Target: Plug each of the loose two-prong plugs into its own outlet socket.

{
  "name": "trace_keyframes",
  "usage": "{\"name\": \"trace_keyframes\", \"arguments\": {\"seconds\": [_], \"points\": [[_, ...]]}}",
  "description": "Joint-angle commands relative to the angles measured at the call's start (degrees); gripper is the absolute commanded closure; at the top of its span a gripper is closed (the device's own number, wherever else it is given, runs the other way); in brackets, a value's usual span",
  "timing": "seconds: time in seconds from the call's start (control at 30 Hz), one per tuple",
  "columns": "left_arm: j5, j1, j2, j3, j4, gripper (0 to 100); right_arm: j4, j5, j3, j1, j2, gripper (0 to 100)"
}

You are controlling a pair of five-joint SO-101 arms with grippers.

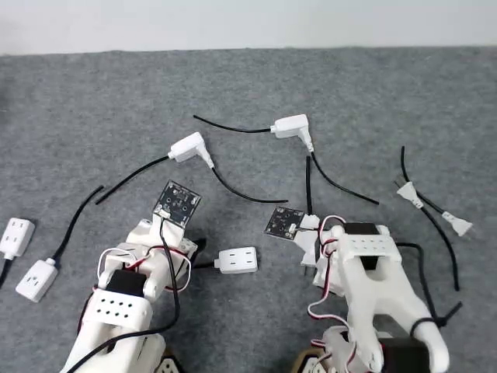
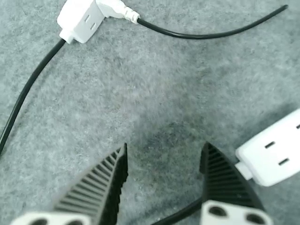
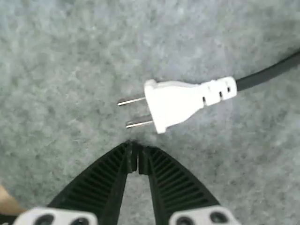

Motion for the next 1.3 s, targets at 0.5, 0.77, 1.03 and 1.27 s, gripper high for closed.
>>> {"name": "trace_keyframes", "arguments": {"seconds": [0.5, 0.77, 1.03, 1.27], "points": [[0.62, -0.18, -0.79, 0.04, -1.67, 76, -3.03, -6.59, -11.78, -16.48, 1.45, 98.9], [0.62, -0.18, -0.79, 0.04, -1.67, 76, -0.92, -7.82, -14.33, -17.01, 0.92, 98.9], [0.62, 0.00, -0.79, 0.04, -1.76, 76, 14.99, 3.60, -20.40, -16.13, 0.84, 98.7], [0.62, -0.09, -0.79, 0.04, -1.76, 76, 8.75, 10.81, -23.30, -12.70, 1.98, 95.0]]}}
